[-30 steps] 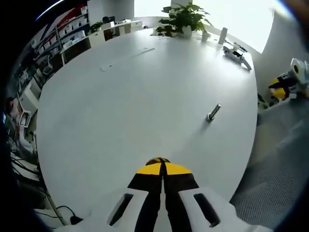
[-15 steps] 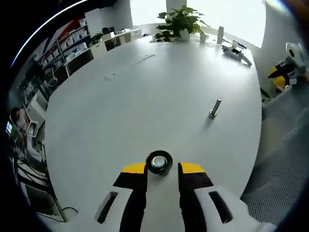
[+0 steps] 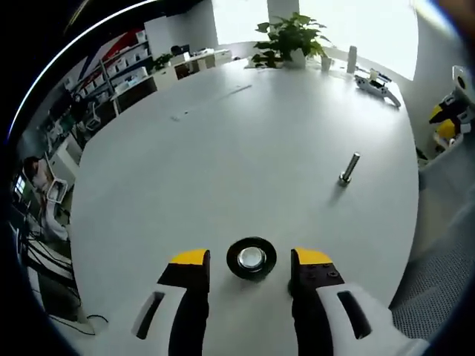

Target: Place the washer onto the threaded stud by aligning its center hole with the stud, sliding it down to the base, and recovering from edge contact or off-axis alignment until the washer reaches the visible bottom stop.

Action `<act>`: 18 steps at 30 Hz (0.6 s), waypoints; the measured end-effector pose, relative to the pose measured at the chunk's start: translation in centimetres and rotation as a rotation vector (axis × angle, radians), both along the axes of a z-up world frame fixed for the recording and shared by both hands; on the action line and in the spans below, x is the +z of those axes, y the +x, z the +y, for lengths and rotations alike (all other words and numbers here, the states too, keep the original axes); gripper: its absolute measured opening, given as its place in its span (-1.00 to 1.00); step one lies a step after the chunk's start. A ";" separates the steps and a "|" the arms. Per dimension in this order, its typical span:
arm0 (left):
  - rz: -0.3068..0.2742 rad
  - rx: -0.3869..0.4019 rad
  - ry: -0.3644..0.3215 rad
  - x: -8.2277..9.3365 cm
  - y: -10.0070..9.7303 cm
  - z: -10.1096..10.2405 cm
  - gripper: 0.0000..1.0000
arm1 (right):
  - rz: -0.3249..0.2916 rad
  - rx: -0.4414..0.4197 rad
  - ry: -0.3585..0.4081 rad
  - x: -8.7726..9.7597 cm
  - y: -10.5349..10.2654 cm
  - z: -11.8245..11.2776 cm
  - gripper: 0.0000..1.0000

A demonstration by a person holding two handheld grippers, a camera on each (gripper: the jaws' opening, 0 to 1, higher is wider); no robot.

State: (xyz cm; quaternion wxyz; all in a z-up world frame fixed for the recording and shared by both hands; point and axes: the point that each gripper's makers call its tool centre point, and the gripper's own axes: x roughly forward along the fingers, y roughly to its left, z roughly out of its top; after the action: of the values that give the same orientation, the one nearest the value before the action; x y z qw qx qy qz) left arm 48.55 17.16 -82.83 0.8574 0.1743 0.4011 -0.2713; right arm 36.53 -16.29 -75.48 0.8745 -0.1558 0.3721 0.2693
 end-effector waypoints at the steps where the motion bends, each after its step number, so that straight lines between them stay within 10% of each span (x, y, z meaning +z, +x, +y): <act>1: 0.000 0.001 0.000 -0.1 0.0 0.0 -0.23 | 0.000 -0.001 0.000 0.0 0.0 0.0 -0.65; 18: -0.043 -0.040 0.044 -0.2 -0.3 -0.1 -0.52 | 0.004 0.002 -0.004 -0.1 -0.1 0.0 -0.65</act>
State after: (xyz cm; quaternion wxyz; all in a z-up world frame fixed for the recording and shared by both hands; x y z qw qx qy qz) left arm 48.28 17.08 -83.05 0.8561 0.2069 0.3850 -0.2757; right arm 36.45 -16.31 -75.57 0.8732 -0.1572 0.3743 0.2698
